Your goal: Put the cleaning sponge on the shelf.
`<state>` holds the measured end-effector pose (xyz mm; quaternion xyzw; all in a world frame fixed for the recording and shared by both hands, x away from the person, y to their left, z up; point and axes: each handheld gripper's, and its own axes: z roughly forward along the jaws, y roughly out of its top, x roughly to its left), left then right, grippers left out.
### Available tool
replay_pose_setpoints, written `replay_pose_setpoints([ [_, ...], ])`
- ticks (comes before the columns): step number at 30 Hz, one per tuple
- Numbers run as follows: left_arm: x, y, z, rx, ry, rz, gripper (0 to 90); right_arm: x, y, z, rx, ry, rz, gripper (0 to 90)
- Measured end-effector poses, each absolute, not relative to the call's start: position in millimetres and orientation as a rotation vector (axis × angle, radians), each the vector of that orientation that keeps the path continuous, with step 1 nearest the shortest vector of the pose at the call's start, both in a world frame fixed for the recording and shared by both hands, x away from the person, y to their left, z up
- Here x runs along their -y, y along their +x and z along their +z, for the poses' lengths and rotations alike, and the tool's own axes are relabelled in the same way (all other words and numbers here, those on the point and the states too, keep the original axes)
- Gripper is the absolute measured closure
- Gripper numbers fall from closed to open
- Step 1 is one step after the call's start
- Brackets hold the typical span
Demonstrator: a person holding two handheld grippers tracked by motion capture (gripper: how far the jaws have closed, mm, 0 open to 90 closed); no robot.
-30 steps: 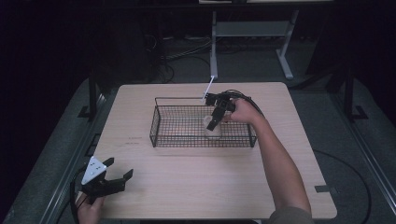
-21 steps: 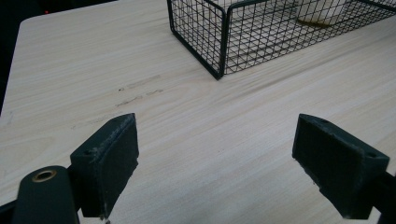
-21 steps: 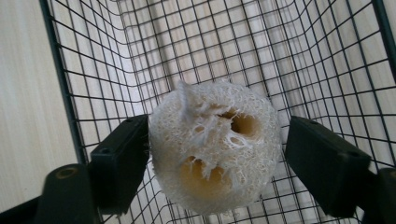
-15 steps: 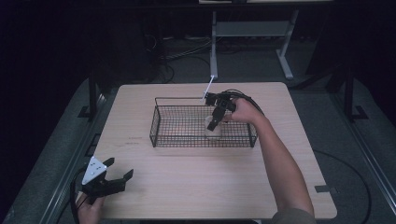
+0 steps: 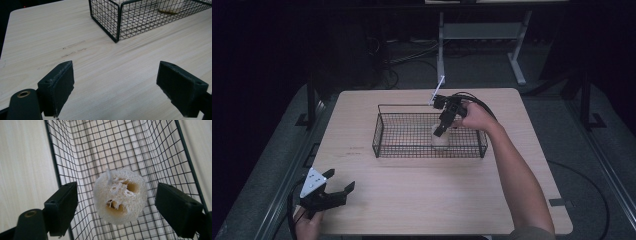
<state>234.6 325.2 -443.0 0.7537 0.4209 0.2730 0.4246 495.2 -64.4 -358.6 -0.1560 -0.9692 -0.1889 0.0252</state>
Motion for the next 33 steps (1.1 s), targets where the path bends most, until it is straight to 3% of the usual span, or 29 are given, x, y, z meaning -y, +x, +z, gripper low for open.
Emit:
replay_pose_setpoints([
  [14, -322.9, 234.0, -442.7, -1.050, 1.887, 0.681, 13.7, 78.5, 480.4, -331.8, 3.013, -0.479, -0.622, 18.0],
  [33, -324.4, 232.7, -442.1, -1.049, 1.887, 0.687, 13.7, 79.1, 458.7, -320.6, 3.020, -0.418, -0.632, 18.0],
])
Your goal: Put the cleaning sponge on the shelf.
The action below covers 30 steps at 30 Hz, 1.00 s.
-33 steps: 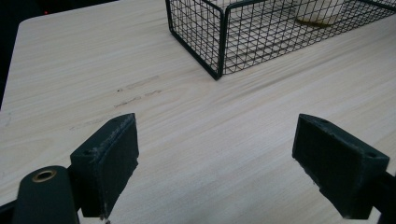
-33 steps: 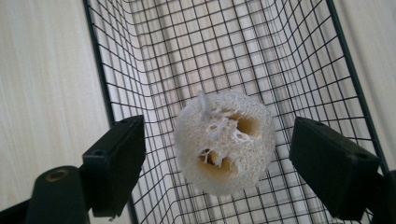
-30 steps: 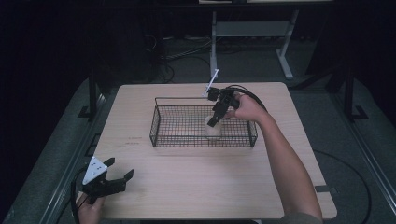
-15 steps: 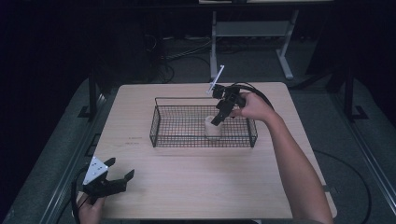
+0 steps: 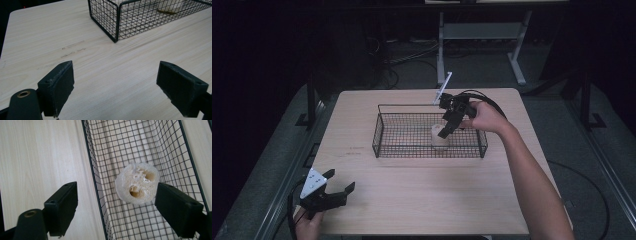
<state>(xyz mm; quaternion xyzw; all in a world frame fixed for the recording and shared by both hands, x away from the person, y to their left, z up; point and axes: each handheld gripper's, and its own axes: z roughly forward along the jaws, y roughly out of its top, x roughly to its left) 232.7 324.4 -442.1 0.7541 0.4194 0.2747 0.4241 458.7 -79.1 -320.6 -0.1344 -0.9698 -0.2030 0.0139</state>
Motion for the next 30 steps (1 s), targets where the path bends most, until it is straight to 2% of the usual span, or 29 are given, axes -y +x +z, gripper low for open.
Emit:
replay_pose_setpoints([
  [30, -320.8, 231.8, -442.0, -1.039, 1.897, 0.689, 13.7, 115.8, 419.0, -326.3, 3.016, -0.430, -0.660, 18.1],
])
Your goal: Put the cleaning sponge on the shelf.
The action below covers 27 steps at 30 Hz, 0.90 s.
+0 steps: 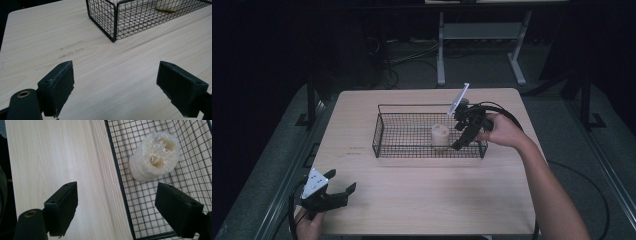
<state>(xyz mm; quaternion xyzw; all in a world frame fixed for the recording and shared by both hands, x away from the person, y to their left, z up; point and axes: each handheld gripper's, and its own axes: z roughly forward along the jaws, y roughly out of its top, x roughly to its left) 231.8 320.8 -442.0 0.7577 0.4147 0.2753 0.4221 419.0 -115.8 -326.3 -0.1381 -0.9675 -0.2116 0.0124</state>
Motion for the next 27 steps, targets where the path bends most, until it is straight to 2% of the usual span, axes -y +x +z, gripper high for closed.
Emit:
replay_pose_setpoints([
  [27, -317.0, 232.2, -442.5, -1.031, 1.909, 0.686, 13.7, 138.2, 381.0, -342.3, 3.017, -0.420, -0.665, 18.1],
])
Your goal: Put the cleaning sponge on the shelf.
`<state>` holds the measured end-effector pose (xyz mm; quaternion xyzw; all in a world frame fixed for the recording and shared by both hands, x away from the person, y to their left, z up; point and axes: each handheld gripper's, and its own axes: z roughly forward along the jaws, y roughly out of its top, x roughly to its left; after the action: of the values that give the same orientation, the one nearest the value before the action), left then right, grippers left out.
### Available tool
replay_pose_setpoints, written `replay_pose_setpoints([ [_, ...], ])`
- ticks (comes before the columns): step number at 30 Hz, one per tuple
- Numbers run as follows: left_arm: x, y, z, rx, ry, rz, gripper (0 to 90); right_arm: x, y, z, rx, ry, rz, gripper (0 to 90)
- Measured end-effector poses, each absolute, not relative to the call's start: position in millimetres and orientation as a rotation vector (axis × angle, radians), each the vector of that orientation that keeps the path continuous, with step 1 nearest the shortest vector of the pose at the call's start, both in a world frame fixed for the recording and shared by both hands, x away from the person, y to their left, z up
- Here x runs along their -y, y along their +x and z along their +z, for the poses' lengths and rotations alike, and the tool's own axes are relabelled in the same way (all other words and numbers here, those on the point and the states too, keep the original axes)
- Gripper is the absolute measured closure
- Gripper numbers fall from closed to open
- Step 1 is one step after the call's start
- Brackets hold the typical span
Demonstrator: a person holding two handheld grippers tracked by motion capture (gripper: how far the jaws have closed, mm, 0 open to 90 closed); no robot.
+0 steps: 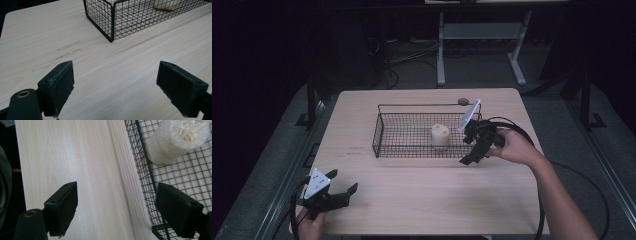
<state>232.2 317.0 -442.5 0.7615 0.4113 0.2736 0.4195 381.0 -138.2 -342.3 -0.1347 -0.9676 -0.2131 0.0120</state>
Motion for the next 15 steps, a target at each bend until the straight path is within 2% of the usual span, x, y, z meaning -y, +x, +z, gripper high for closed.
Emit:
replay_pose_setpoints([
  [15, -315.7, 232.4, -442.9, -1.032, 1.912, 0.682, 13.7, 147.2, 364.2, -357.8, 3.014, -0.422, -0.641, 17.9],
])
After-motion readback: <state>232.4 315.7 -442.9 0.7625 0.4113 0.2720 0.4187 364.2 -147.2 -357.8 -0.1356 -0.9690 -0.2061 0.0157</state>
